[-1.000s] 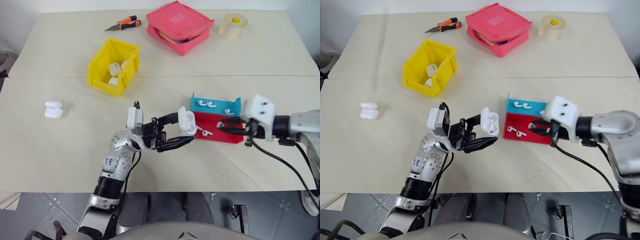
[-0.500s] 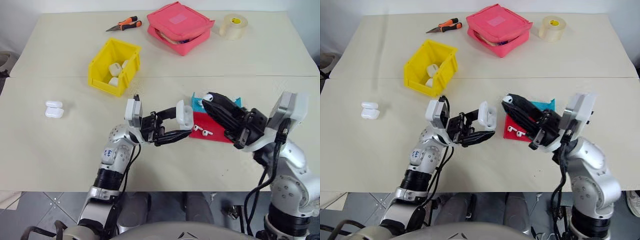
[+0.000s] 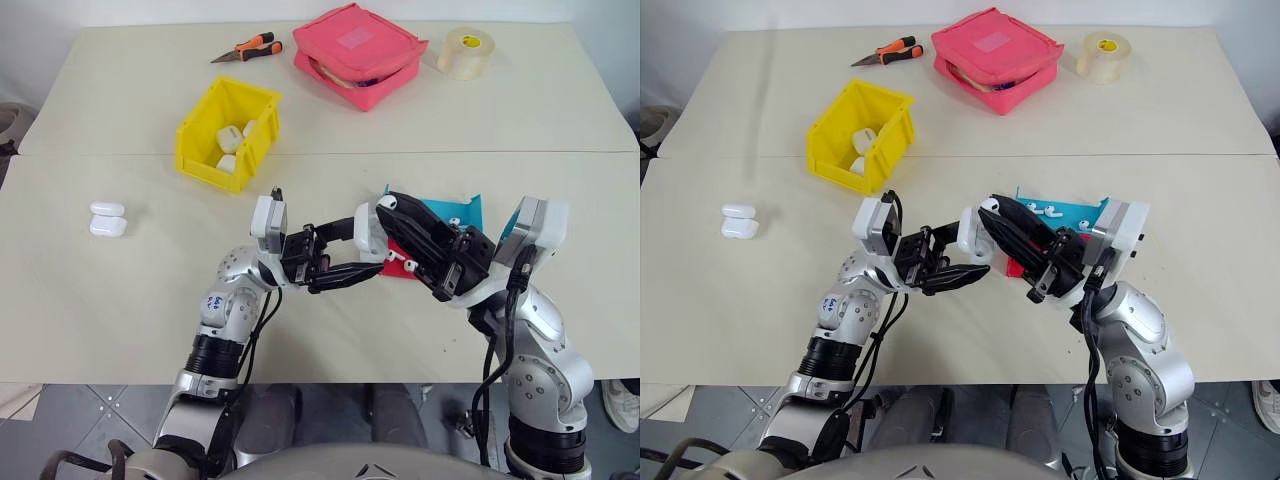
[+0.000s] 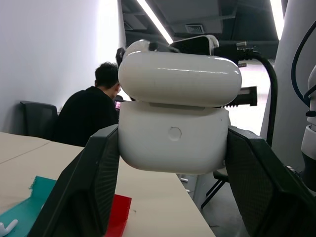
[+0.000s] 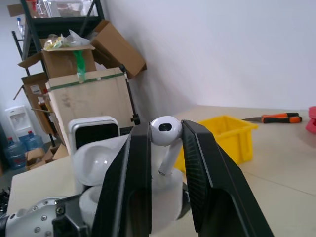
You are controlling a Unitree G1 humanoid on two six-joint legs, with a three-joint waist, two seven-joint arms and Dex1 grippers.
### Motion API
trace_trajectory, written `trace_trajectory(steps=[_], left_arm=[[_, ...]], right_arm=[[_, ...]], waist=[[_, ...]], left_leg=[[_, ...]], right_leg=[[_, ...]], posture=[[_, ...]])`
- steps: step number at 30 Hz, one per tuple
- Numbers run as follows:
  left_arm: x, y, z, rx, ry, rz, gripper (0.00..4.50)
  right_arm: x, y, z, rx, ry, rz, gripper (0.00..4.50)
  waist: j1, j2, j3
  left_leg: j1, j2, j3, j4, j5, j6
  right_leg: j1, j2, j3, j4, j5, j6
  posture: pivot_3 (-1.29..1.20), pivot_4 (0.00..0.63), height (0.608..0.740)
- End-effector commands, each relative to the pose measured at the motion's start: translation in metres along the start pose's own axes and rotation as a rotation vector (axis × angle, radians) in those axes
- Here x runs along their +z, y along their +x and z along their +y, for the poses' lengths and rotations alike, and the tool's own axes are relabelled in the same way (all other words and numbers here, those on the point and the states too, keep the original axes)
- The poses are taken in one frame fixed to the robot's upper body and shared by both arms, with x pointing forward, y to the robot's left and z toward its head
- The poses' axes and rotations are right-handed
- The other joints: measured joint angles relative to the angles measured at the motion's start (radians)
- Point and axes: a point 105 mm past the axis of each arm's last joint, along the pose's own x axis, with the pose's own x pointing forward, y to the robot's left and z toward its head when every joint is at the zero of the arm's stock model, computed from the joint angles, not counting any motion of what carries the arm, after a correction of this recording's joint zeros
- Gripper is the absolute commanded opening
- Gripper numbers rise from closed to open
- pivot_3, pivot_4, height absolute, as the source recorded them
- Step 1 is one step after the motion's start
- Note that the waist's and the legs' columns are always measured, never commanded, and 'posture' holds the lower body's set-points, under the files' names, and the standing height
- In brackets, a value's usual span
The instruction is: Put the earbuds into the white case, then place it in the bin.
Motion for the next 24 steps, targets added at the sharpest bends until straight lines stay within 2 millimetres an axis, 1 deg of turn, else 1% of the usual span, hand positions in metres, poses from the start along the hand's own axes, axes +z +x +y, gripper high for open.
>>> trace_trajectory(steps=[1, 6, 13, 21, 24], left_arm=[[0.011, 0.005, -0.004, -0.031, 0.039, -0.031, 2.78], [0.011, 0.005, -0.003, -0.031, 0.042, -0.031, 2.78], [0.010, 0.007, -0.003, -0.030, 0.046, -0.041, 2.78], [0.010, 0.009, -0.001, -0.032, 0.059, -0.054, 2.78], [0.010, 0.010, 0.000, -0.033, 0.064, -0.061, 2.78]], right_arm=[[0.000, -0.002, 0.002, 0.017, -0.018, 0.005, 0.63], [-0.007, -0.001, 0.003, 0.043, -0.004, 0.025, 0.63], [-0.009, 0.003, 0.004, 0.088, 0.003, 0.044, 0.63], [-0.020, -0.003, 0.000, 0.089, -0.012, 0.134, 0.63], [-0.027, -0.005, 0.000, 0.100, -0.013, 0.192, 0.63]], waist=[[0.000, 0.000, 0.000], [0.000, 0.000, 0.000], [0.001, 0.000, 0.000], [0.001, 0.000, 0.000], [0.001, 0.000, 0.000]], left_leg=[[0.000, 0.000, 0.000, 0.000, 0.000, 0.000], [0.000, 0.000, 0.000, 0.000, 0.000, 0.000], [0.000, 0.000, 0.000, 0.000, 0.000, 0.000], [0.000, 0.000, 0.000, 0.000, 0.000, 0.000], [0.000, 0.000, 0.000, 0.000, 0.000, 0.000]], right_leg=[[0.000, 0.000, 0.000, 0.000, 0.000, 0.000], [0.000, 0.000, 0.000, 0.000, 0.000, 0.000], [0.000, 0.000, 0.000, 0.000, 0.000, 0.000], [0.000, 0.000, 0.000, 0.000, 0.000, 0.000], [0.000, 0.000, 0.000, 0.000, 0.000, 0.000]], posture=[[0.00, 0.150, 0.740], [0.00, 0.150, 0.740], [0.00, 0.150, 0.740], [0.00, 0.150, 0.740], [0.00, 0.150, 0.740]])
